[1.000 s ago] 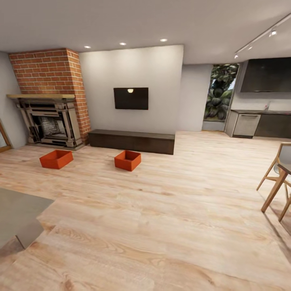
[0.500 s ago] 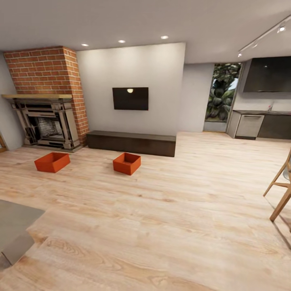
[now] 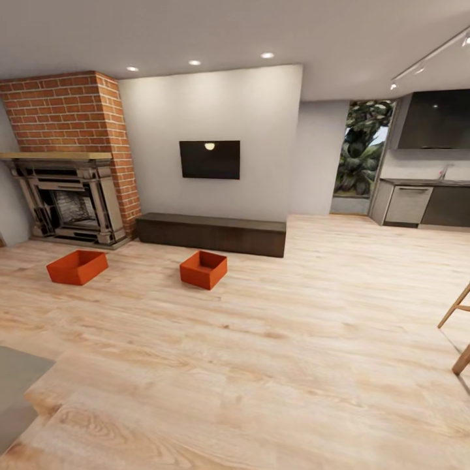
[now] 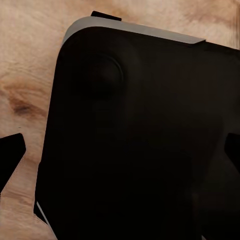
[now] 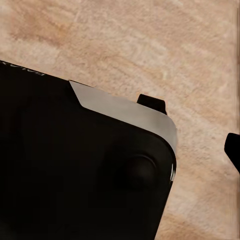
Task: Move the two storage containers from the living room to the garage. In the garage, place one container on the floor and stack the other container on top of it (either order is fine).
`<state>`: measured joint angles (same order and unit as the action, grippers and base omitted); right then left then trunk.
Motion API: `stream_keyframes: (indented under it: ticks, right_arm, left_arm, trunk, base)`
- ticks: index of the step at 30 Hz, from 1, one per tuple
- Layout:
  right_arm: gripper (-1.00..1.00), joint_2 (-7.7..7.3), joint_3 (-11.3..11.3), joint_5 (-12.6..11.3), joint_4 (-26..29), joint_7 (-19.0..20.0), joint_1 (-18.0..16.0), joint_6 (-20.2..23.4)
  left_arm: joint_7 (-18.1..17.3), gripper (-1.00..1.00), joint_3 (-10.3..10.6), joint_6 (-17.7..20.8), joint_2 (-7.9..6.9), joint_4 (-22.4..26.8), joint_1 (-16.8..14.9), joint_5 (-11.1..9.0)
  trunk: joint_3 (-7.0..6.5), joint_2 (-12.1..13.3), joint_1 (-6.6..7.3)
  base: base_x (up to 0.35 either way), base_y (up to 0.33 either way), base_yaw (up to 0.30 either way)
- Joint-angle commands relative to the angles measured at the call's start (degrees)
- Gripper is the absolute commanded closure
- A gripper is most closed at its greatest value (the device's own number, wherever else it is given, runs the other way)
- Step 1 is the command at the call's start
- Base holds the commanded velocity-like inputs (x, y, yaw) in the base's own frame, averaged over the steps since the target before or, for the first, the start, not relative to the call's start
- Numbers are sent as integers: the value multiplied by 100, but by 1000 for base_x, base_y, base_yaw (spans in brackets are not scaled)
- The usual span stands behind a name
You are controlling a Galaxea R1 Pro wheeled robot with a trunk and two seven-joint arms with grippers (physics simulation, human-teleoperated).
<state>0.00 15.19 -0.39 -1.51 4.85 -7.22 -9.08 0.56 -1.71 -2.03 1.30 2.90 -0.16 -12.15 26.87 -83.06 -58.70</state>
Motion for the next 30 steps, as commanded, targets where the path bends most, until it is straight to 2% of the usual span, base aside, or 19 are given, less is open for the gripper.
stream_keyframes:
  ticks: [1, 30]
  right_arm:
    - [-100, 0, 10, -5, -16, 16, -7, -33]
    - [-100, 0, 12, -12, -16, 16, -7, -33]
  left_arm:
    - [6, -100, -14, -14, 2, 0, -2, -24]
    - [0, -100, -14, -17, -11, 8, -2, -15]
  trunk:
    - [5, -2, -3]
    - [5, -2, -3]
  base:
    - [336, 0, 0]
    - [318, 0, 0]
